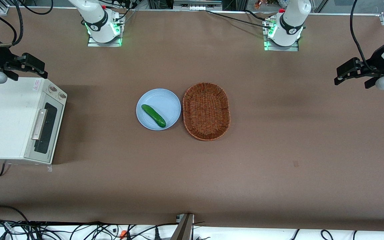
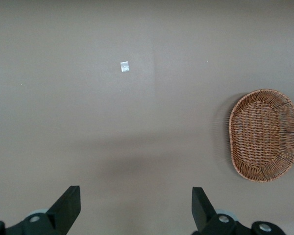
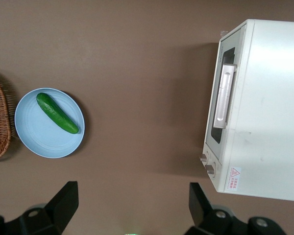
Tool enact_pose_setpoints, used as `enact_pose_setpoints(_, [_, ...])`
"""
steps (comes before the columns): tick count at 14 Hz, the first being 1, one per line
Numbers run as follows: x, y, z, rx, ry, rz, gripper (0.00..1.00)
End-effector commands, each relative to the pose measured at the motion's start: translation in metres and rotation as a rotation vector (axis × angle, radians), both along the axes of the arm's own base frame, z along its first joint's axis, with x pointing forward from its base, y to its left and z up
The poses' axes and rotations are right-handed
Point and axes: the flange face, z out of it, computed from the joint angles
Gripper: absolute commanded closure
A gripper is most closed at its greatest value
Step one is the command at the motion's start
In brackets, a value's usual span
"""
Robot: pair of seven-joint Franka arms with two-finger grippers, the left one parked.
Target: Open oven door with right arm only
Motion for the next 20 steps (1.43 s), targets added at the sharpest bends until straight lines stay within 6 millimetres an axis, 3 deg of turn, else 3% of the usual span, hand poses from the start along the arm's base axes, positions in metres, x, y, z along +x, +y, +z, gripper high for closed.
enact_pose_setpoints(1, [-0.002, -0.001, 0.004, 0.009, 0.008, 0.01, 0.0])
enact_pose_setpoints(10, [-0.003, -0.001, 0.003, 0.001, 0.009, 0.017, 0.0])
enact_pose_setpoints(14, [0.009, -0.008, -0.02, -0.031, 0.019, 0.081, 0.0])
enact_pose_setpoints(15, [0.014, -0.01, -0.03, -0.037, 0.022, 0.081, 0.03])
enact_pose_setpoints(20, [0.031, -0.026, -0.089, -0.137, 0.008, 0.094, 0.55])
